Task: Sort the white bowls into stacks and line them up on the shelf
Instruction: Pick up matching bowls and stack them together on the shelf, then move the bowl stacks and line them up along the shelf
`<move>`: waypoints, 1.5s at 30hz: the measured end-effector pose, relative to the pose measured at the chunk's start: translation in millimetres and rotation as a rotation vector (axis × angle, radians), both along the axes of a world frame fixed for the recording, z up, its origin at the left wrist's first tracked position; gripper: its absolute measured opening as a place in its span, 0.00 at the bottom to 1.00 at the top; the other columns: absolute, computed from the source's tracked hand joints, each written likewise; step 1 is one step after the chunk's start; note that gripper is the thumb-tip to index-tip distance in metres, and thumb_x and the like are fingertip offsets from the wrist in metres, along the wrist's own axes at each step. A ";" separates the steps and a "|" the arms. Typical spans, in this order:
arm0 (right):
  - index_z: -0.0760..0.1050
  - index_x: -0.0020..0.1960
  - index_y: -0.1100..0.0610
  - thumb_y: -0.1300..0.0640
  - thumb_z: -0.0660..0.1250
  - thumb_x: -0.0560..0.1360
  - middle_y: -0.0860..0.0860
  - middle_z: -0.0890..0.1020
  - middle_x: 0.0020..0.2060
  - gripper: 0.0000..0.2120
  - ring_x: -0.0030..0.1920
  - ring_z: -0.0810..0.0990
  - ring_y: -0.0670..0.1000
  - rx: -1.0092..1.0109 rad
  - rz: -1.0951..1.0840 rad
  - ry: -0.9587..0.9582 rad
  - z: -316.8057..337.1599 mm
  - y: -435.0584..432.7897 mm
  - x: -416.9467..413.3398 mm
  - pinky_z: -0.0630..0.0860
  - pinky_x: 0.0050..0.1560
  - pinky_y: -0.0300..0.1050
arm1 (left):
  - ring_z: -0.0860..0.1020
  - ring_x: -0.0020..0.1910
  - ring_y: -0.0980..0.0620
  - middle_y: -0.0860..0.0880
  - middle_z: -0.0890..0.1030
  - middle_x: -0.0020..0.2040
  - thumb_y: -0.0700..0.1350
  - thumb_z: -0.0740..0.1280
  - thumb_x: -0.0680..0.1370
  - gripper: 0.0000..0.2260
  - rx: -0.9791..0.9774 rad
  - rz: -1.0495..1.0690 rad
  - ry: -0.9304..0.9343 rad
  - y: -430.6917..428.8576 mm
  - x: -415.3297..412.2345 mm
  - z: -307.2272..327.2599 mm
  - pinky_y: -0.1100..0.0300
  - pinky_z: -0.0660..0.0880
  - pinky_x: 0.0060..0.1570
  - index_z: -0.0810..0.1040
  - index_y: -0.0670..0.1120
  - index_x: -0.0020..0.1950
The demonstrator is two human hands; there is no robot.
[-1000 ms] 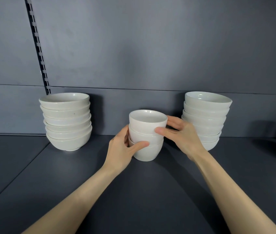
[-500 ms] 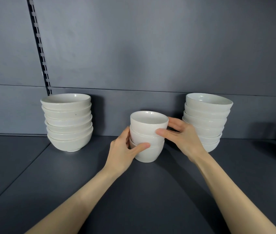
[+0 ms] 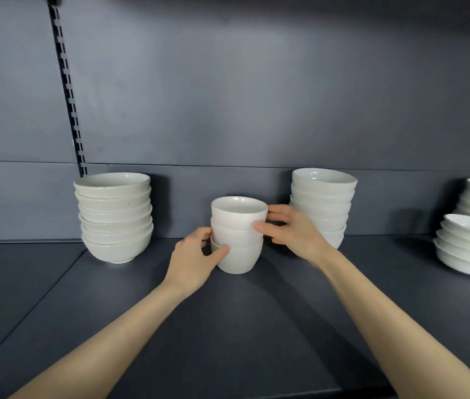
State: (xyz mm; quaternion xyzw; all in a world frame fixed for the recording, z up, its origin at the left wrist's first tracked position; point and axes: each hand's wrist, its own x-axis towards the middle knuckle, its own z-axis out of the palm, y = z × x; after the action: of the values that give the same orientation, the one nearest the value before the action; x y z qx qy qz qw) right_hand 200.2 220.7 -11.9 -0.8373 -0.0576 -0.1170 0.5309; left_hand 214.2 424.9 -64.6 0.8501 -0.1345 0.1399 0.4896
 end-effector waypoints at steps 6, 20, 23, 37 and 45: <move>0.71 0.68 0.57 0.52 0.73 0.72 0.50 0.77 0.62 0.27 0.59 0.77 0.50 -0.361 -0.114 -0.006 14.4 -23.2 -43.1 0.70 0.51 0.35 | 0.78 0.54 0.49 0.50 0.80 0.57 0.48 0.68 0.76 0.12 0.400 0.005 -0.157 -0.3 -37.5 30.3 0.50 0.75 0.56 0.77 0.46 0.58; 0.65 0.73 0.53 0.49 0.67 0.76 0.50 0.65 0.72 0.27 0.70 0.65 0.56 -0.888 -0.365 -0.249 83.2 -127.6 -104.8 0.68 0.63 0.53 | 0.68 0.65 0.44 0.48 0.70 0.67 0.54 0.64 0.78 0.26 0.769 0.062 -0.666 -94.6 -70.7 128.9 0.52 0.62 0.63 0.64 0.48 0.73; 0.63 0.74 0.53 0.49 0.67 0.77 0.50 0.63 0.74 0.28 0.71 0.64 0.56 -0.911 -0.344 -0.266 85.7 -151.8 -100.4 0.68 0.64 0.54 | 0.69 0.65 0.44 0.47 0.71 0.67 0.53 0.65 0.77 0.26 0.773 0.110 -0.671 -121.2 -70.9 127.4 0.53 0.62 0.63 0.65 0.48 0.73; 0.62 0.74 0.53 0.46 0.67 0.76 0.48 0.64 0.73 0.31 0.72 0.64 0.52 -0.763 -0.034 -0.294 66.6 -217.0 -34.7 0.66 0.69 0.54 | 0.68 0.65 0.47 0.49 0.71 0.66 0.56 0.68 0.75 0.30 0.590 0.246 -0.407 -180.0 -59.4 82.7 0.57 0.67 0.62 0.63 0.47 0.74; 0.56 0.77 0.53 0.43 0.72 0.71 0.51 0.65 0.73 0.42 0.70 0.68 0.53 -0.433 0.073 -0.179 51.0 -211.4 1.8 0.68 0.68 0.51 | 0.66 0.68 0.53 0.52 0.65 0.71 0.55 0.73 0.71 0.42 0.330 0.136 -0.211 -192.1 -35.0 49.9 0.64 0.64 0.61 0.54 0.49 0.77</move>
State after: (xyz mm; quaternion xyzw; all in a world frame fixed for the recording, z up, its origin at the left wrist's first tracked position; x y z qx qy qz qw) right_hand 202.0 9.3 39.1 -0.9154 -0.1583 -0.1566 0.3354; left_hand 179.2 232.8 -14.7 0.9064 -0.1486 0.2369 0.3166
